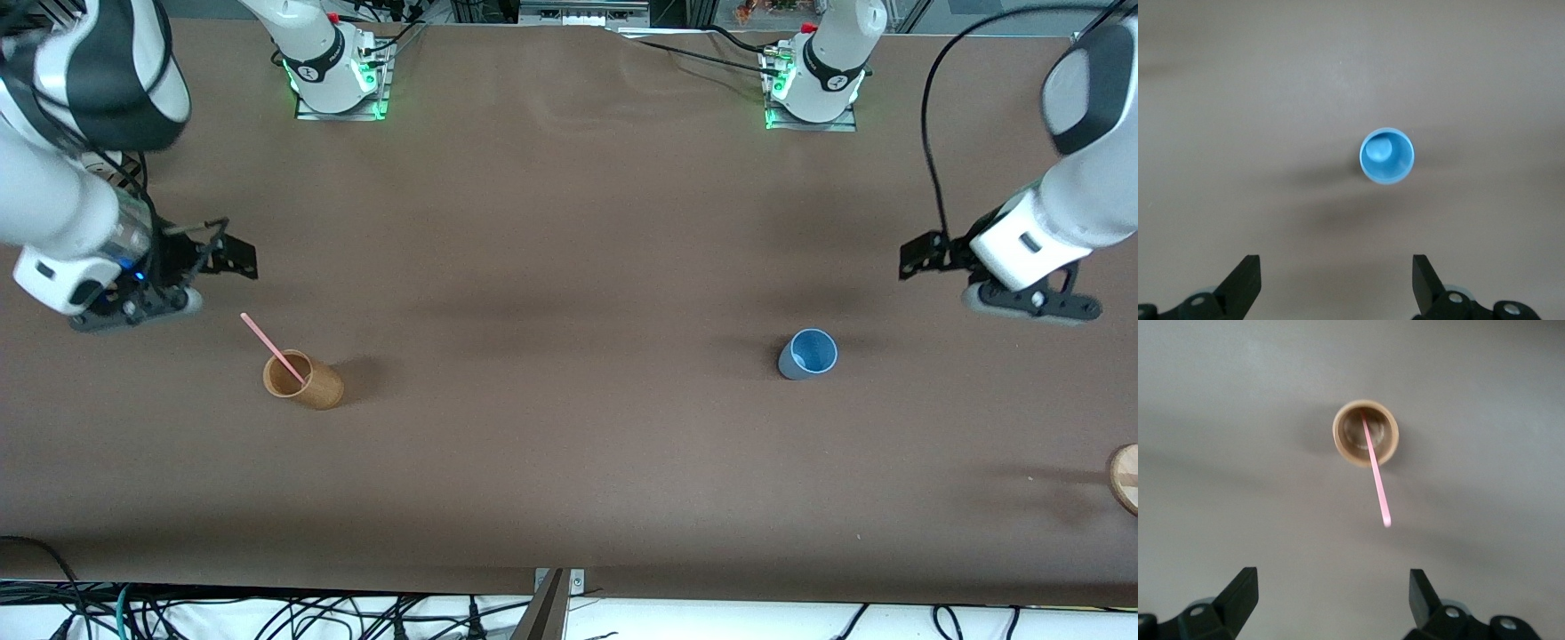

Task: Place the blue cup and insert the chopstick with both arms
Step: 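Reach the pink chopstick with the right gripper while the left gripper nears the cup, then grasp the chopstick with the right gripper while the left gripper grips the cup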

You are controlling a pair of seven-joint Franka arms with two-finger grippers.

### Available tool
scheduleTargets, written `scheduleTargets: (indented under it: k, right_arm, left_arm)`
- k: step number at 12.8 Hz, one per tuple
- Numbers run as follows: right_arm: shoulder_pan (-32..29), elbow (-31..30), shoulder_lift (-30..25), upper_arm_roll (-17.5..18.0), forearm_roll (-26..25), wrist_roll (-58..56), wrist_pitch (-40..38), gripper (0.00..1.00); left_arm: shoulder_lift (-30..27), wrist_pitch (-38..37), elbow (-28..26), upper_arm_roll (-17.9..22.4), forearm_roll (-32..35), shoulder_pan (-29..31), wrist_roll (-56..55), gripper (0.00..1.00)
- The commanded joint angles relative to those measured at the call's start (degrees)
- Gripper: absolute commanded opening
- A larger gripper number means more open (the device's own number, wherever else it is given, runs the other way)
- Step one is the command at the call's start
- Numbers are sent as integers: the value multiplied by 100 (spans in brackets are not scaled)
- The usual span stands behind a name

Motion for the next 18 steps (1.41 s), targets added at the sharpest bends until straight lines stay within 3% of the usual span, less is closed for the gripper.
scheduleTargets:
  k: [1, 3, 6, 9, 10, 12, 14, 15, 16, 18]
  right_arm:
    - [-13, 777, 877, 32, -50, -353, 77, 100]
    - [66, 840, 1194, 58, -365, -440, 323, 99]
    - [154, 840, 1589, 49, -560, -555, 745, 99]
    - [154, 744, 1845, 32, -717, -932, 1200, 86]
    - [154, 569, 1767, 23, -736, -968, 1273, 83]
    - [154, 287, 1609, 23, -736, -968, 1291, 71]
    - [137, -20, 1434, 14, -745, -977, 1300, 57]
    - [128, -143, 1354, 6, -736, -968, 1300, 50]
    - [128, -223, 1310, 6, -745, -977, 1300, 46]
    - [119, -294, 1275, -73, -745, -1012, 1300, 43]
  left_arm:
    - [744, 834, 23, -125, -82, -67, 40, 100]
    - [1185, 1204, -47, -170, -56, -94, 48, 100]
    - [1239, 2344, -1055, -170, 66, -102, 75, 100]
    - [1309, 3330, -1637, -178, 225, -208, 75, 99]
    - [1405, 3507, -1665, -178, 234, -199, 75, 92]
    - [1712, 3850, -1656, -178, 601, -199, 75, 55]
    - [1775, 3869, -1612, -178, 700, -182, 75, 30]
    - [1836, 3869, -1603, -178, 709, -190, 84, 8]
    - [1863, 3860, -1603, -178, 717, -182, 84, 0]
    - [1855, 3816, -1586, -178, 718, -173, 75, 0]
